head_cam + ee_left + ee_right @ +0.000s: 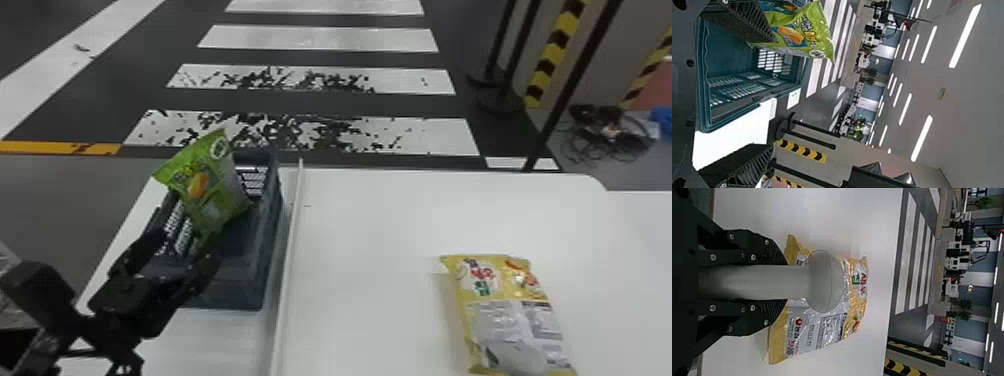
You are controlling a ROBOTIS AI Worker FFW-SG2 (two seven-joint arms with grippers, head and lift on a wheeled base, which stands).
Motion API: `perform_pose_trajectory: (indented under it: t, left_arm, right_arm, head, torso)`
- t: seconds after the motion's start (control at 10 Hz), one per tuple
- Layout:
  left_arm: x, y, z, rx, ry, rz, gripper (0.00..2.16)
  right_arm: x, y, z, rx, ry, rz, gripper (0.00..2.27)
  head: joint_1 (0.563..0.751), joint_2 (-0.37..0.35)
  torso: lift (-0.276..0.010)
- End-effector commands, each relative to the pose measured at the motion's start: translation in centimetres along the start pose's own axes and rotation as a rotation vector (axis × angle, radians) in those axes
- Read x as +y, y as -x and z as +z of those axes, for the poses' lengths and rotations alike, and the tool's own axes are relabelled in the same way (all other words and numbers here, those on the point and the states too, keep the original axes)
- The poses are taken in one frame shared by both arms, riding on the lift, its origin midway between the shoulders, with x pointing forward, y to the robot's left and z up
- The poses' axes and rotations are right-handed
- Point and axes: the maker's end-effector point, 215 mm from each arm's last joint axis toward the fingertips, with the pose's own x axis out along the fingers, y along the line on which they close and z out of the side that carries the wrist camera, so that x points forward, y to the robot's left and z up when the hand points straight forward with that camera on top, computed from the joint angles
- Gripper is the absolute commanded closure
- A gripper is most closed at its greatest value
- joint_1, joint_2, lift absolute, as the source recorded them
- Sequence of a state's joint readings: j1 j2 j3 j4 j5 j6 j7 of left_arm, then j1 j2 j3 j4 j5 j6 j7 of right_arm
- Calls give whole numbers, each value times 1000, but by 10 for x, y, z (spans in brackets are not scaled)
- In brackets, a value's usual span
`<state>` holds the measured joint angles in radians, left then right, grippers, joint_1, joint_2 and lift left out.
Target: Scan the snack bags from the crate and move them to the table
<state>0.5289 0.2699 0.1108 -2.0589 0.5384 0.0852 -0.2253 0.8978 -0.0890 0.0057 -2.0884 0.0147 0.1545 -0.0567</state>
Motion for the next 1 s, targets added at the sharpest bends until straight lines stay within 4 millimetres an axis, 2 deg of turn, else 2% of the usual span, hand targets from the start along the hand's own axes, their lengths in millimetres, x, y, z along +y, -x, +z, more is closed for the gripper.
perform_pose_trajectory:
  t: [0.0,0.2,0.3,0.5,0.8,0.9]
  left_arm:
    - [0,1,0,0,1,0,33]
    - [-3,0,3,-5,0,-5,33]
    - [-3,1,2,-3,1,-5,33]
    - [-4,4,-1,2,1,-6,33]
    - [-9,8,-1,12,-21,-14,33]
    - [-12,10,-4,21,-32,-17,33]
  right_arm:
    - [-1,1,4,-15,-2,-2,2240]
    - [-7,3,18,-49,-11,-10,2240]
    - [-17,3,33,-77,-17,-24,2240]
    - [-59,-8,55,-92,-32,-76,2240]
    - [-131,-40,70,-52,-88,-110,2243]
    - [-144,-50,74,-55,-100,-102,2240]
  head:
    - [695,12]
    - [695,10]
    - [695,7]
    - [695,-12]
    - [695,-118]
    - [695,-135]
  torso:
    - [-95]
    - [-95]
    - [-95]
    - [-95]
    - [-95]
    - [-95]
